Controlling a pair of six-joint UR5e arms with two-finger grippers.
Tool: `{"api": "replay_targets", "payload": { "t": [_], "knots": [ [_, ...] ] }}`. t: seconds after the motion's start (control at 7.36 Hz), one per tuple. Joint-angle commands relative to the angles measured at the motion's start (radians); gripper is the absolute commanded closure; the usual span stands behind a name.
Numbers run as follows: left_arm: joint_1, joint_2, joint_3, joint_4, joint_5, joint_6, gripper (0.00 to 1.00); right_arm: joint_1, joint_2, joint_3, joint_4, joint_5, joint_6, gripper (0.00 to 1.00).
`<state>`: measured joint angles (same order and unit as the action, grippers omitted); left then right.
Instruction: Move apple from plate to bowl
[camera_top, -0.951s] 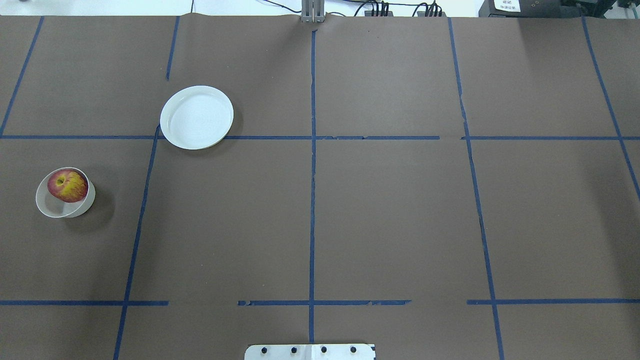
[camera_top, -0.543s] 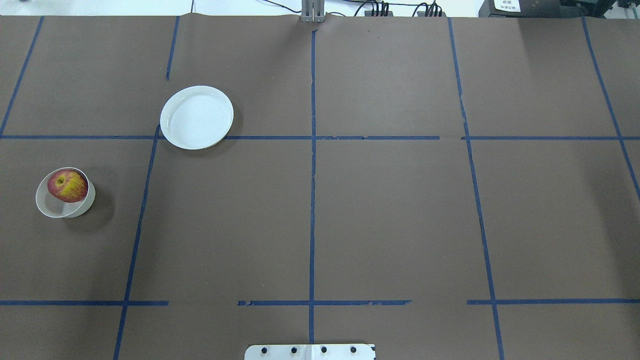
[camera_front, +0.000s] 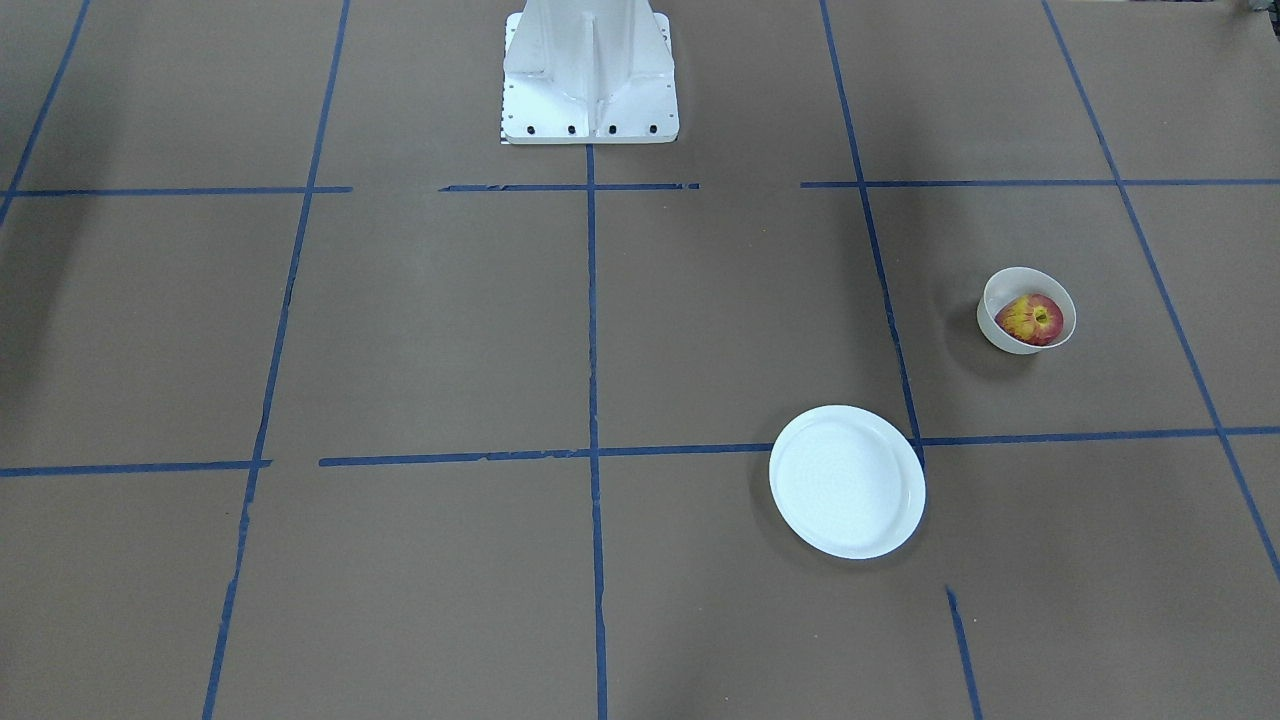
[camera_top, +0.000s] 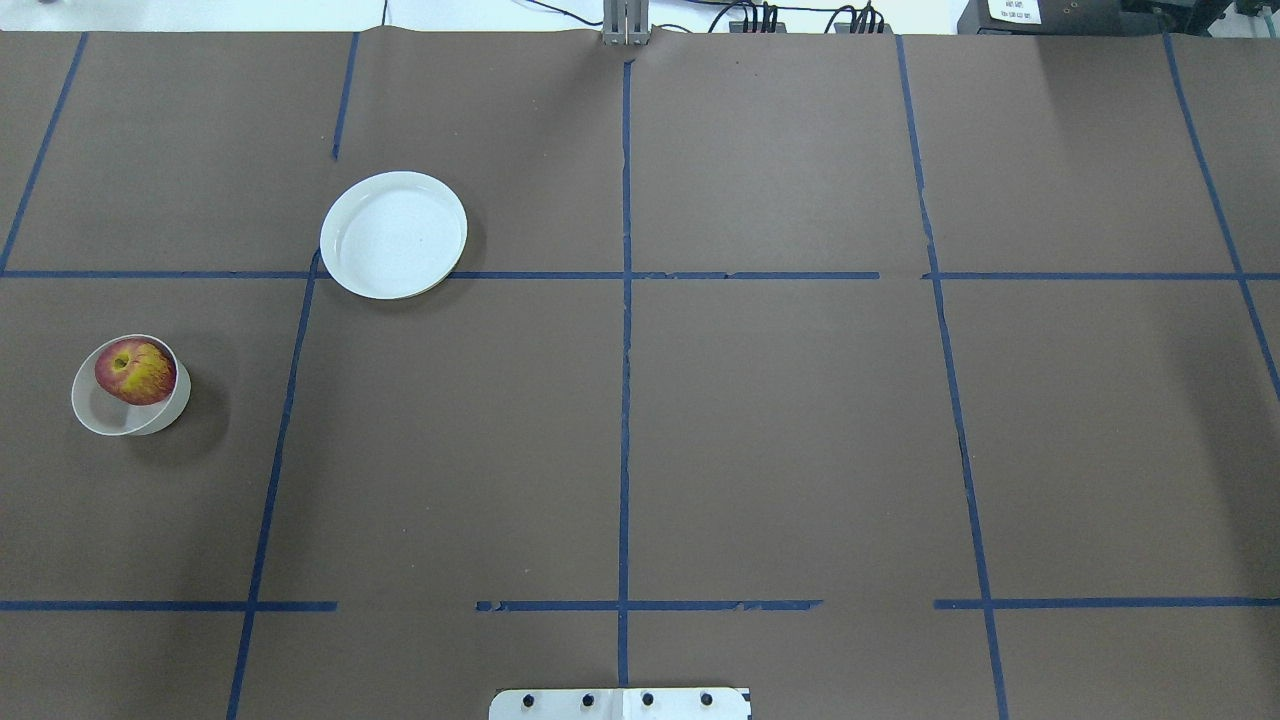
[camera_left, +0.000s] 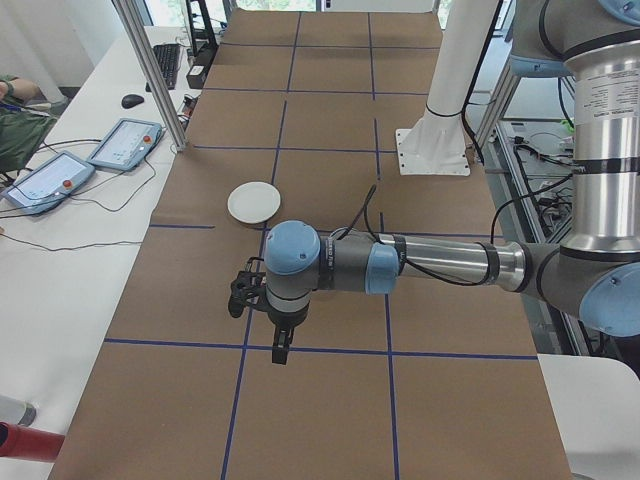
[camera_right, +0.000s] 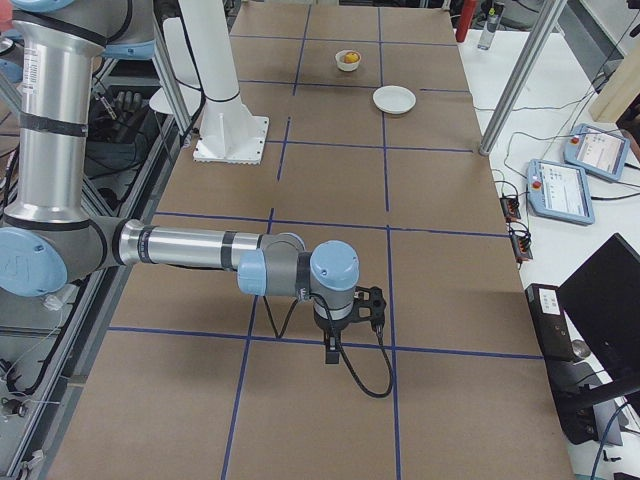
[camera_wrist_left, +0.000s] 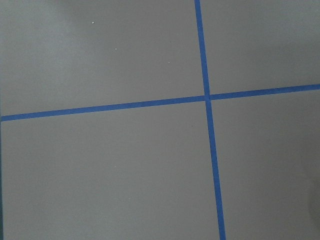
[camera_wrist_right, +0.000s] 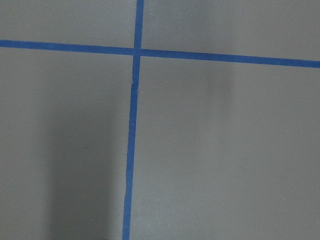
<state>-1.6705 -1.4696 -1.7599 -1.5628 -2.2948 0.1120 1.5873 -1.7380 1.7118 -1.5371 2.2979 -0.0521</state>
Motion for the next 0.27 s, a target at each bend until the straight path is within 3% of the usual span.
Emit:
{"api": "replay_targets", "payload": {
  "t": [0.0, 0.14],
  "knots": [
    [0.0, 0.0, -0.001, 0.0, 0.0, 0.0, 0.0, 0.0, 0.0, 0.0, 0.0, 0.0, 0.0, 0.0],
    [0.0, 0.0, -0.001, 0.001, 0.0, 0.0, 0.0, 0.0, 0.0, -0.001, 0.0, 0.0, 0.0, 0.0]
  ]
}}
